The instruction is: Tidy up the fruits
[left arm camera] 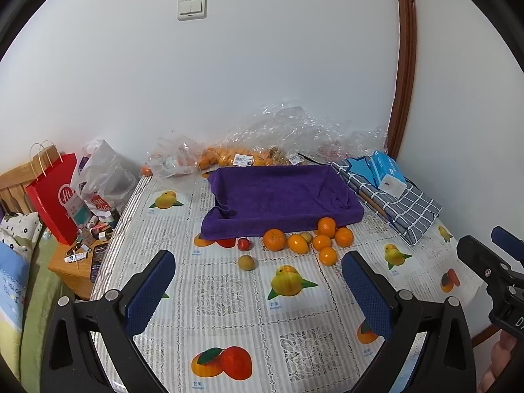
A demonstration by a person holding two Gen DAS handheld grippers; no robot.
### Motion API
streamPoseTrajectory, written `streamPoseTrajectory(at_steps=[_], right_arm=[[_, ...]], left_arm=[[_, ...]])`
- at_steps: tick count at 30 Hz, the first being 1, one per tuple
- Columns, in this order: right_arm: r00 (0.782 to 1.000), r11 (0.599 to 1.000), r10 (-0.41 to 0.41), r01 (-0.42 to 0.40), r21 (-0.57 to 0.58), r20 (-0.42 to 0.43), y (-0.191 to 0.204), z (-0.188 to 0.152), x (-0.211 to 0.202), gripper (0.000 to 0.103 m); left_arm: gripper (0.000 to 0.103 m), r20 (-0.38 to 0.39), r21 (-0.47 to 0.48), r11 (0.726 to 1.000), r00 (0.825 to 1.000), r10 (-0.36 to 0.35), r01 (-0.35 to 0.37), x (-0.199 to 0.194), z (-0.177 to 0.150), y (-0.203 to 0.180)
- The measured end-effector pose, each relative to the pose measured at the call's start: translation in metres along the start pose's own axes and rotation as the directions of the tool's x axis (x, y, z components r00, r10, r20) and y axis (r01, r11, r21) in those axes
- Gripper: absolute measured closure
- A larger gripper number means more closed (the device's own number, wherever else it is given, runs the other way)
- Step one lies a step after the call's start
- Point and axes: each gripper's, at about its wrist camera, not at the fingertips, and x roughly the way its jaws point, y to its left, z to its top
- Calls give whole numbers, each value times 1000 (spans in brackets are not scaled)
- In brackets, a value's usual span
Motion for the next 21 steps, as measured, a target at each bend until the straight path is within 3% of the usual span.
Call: streamPoseTrajectory(at_steps=[21], right_arm=[[1000, 1000, 10, -10, -11, 7, 1, 2, -2, 5]], left_arm=[[0, -5, -11, 1000, 1000, -8, 8, -1, 5, -1]])
